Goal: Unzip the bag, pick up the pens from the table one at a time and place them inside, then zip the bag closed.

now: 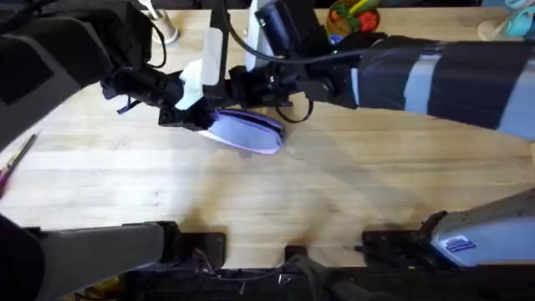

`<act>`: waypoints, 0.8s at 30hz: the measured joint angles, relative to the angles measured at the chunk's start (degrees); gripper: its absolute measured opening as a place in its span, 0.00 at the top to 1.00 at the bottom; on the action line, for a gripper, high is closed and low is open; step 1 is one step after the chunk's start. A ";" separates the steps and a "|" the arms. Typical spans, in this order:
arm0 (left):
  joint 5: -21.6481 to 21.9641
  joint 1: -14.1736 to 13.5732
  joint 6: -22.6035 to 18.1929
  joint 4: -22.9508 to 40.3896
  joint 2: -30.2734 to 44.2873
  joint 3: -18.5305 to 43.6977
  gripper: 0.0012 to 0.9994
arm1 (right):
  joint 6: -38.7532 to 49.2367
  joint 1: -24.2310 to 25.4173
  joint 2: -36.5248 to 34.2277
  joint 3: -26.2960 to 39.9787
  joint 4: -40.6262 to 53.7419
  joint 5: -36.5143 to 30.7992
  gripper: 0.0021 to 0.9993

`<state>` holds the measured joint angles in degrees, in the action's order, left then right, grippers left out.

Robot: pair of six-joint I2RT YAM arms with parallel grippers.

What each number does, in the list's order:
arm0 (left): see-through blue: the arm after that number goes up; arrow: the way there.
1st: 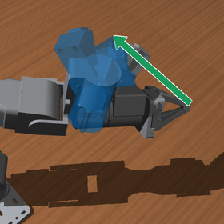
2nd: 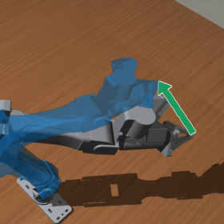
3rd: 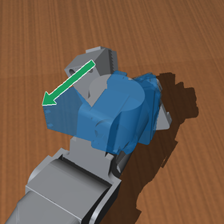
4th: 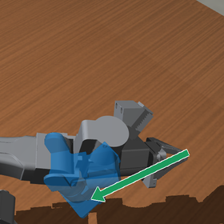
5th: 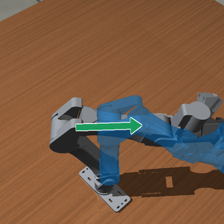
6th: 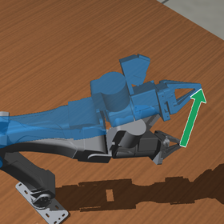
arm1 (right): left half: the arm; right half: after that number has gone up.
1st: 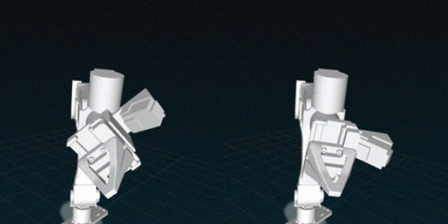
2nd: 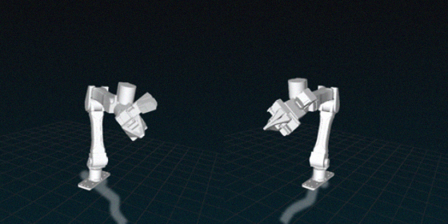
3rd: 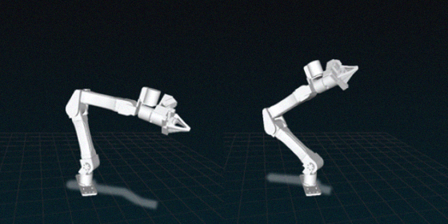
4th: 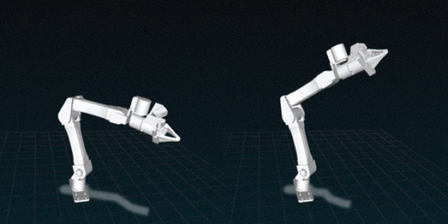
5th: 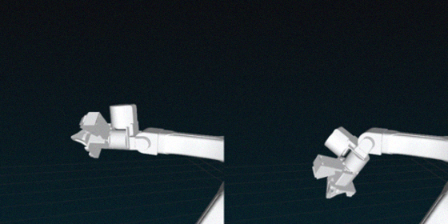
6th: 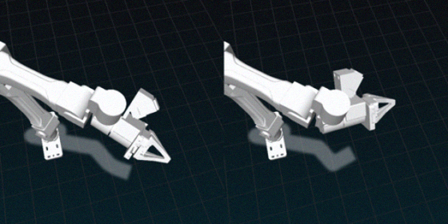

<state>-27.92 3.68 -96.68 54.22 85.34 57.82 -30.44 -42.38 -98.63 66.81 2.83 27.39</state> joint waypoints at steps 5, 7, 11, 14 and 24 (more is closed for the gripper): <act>-0.06 0.00 0.00 0.02 0.00 0.00 0.96 | 4.85 5.69 3.81 0.10 9.58 0.35 0.09; -0.08 0.00 -0.01 0.02 -0.01 0.00 0.96 | 7.09 8.04 5.66 0.11 12.50 0.33 0.01; -0.56 0.00 -0.20 0.23 -0.01 0.00 0.54 | 10.86 11.28 8.72 0.18 16.54 0.32 0.00; -0.81 -0.07 -0.17 0.24 0.00 0.00 0.09 | 14.13 12.88 10.20 0.23 18.69 0.31 0.00; -0.11 -0.01 -0.01 -0.51 -0.01 0.00 0.01 | 24.08 12.03 10.93 0.30 21.59 0.27 0.00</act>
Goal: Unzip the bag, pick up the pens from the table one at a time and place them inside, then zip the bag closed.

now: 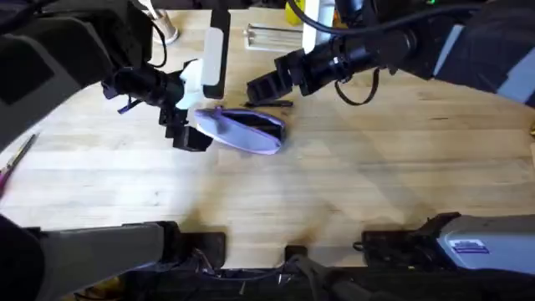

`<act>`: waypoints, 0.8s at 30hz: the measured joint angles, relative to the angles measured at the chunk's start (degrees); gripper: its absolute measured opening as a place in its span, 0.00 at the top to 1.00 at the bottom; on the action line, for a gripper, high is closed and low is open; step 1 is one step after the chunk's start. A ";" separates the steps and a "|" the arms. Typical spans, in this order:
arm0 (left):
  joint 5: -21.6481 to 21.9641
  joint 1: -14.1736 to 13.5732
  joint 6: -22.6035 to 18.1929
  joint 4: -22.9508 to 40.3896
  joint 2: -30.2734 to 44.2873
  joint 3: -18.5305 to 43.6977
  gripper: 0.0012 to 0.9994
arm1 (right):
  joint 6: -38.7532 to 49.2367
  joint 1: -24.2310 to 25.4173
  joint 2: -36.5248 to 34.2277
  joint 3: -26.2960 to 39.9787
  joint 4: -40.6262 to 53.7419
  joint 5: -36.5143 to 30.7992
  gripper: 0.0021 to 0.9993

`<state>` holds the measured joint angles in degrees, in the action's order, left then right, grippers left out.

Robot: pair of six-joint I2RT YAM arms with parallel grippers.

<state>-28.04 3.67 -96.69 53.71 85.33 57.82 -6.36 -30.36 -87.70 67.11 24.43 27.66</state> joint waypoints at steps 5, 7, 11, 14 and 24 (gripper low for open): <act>0.92 2.11 -0.01 1.37 -1.13 0.00 0.01 | 4.12 -3.12 0.00 0.85 3.05 -0.68 0.00; 1.10 3.84 -0.01 1.80 -2.42 0.00 0.01 | 6.89 -5.24 0.00 1.59 4.74 -2.13 0.00; 1.16 7.31 -0.01 2.39 -5.10 0.00 0.01 | 14.47 -10.33 0.00 2.32 5.44 -7.61 0.00; 1.30 9.06 -0.01 2.93 -6.42 0.00 0.01 | 18.87 -13.28 0.00 2.34 5.49 -10.68 0.00; 1.32 10.37 -0.01 3.66 -7.29 0.00 0.01 | 23.13 -16.13 -0.07 2.34 6.10 -13.48 0.00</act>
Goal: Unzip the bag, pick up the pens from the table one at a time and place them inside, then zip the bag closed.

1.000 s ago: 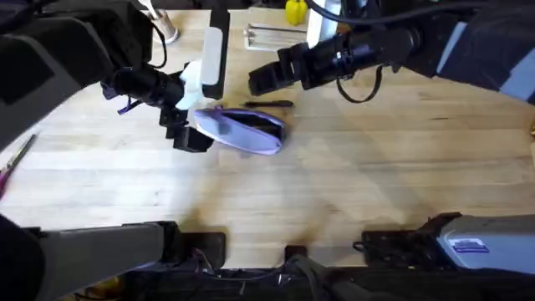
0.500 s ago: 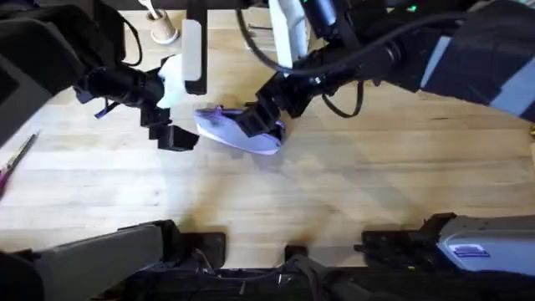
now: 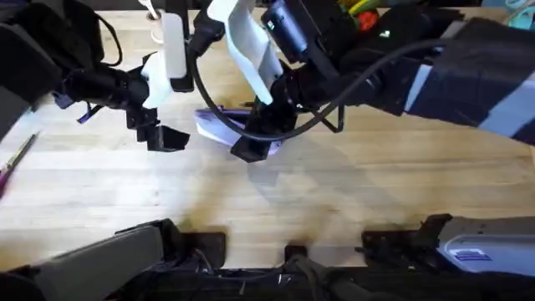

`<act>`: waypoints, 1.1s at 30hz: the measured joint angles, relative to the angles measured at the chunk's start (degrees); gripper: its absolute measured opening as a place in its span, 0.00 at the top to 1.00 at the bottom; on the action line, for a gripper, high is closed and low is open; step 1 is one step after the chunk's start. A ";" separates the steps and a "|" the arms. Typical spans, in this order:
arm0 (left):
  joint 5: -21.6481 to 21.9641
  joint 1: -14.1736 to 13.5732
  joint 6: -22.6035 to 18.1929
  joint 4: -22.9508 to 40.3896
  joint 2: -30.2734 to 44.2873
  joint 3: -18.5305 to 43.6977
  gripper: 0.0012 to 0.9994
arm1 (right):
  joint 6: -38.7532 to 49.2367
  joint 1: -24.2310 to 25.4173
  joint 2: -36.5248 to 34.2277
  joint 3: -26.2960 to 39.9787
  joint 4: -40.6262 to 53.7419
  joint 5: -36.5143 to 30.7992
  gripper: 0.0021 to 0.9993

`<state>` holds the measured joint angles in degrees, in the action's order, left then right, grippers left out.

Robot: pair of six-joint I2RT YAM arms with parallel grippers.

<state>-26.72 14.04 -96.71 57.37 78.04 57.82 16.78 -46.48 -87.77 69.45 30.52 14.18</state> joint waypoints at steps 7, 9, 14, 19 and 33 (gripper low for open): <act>0.00 0.00 0.00 0.13 0.00 0.00 0.01 | 0.25 0.00 0.00 0.02 -2.87 0.02 0.04; 0.02 0.00 0.00 0.13 0.00 0.00 0.01 | -0.19 0.00 -0.01 0.02 -3.98 0.06 0.26; 0.02 0.00 0.00 0.13 0.00 0.00 0.01 | -1.24 0.00 0.00 0.04 -4.57 0.04 0.93; 0.01 0.00 0.00 0.13 0.00 0.00 0.01 | -1.39 0.00 -0.68 0.07 -5.26 0.06 0.97; 0.02 0.00 0.00 0.13 0.00 0.00 0.01 | -1.42 0.55 -9.21 0.11 -9.47 0.11 0.97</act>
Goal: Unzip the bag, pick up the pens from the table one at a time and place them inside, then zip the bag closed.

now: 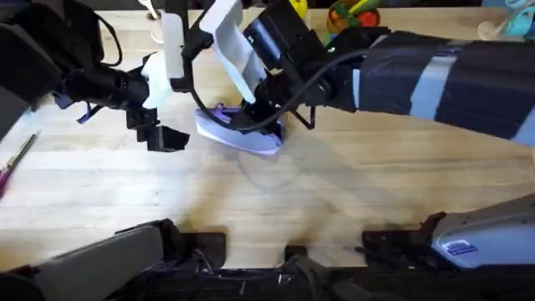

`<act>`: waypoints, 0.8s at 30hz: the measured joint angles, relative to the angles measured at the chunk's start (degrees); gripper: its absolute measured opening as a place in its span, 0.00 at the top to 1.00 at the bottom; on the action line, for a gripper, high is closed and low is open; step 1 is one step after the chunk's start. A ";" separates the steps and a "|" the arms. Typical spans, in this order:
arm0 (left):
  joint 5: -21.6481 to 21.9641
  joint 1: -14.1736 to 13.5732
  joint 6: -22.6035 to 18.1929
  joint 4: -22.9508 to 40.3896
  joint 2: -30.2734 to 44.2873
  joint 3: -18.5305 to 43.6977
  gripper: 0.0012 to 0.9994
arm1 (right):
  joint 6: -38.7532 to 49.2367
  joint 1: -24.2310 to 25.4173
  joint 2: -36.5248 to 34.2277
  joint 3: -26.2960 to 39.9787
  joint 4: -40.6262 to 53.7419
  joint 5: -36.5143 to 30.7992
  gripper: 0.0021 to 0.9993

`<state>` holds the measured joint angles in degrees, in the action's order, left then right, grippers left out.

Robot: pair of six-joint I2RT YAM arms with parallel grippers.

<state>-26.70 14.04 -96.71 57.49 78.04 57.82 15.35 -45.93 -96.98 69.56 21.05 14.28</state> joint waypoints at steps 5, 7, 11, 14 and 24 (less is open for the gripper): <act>0.55 0.00 0.00 0.00 0.00 0.00 0.01 | -0.22 0.20 -3.59 0.04 -3.07 0.68 0.97; 1.27 0.09 0.02 -0.02 0.00 0.00 0.01 | -0.34 0.17 -4.52 0.14 -3.41 1.34 0.97; 2.70 0.42 -0.02 -0.02 0.01 0.00 0.01 | -0.74 0.20 -5.64 0.48 -3.70 2.17 0.82; 2.97 0.42 -0.22 -0.02 0.00 0.00 0.01 | -0.79 0.22 -5.86 0.48 -3.57 2.33 0.39; 3.45 0.48 -0.28 -0.02 0.00 0.00 0.01 | -0.79 0.22 -5.89 0.79 -2.35 2.71 0.00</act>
<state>-23.24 14.52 -96.99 57.47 78.04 57.82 14.57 -45.71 -102.87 70.35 18.70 16.99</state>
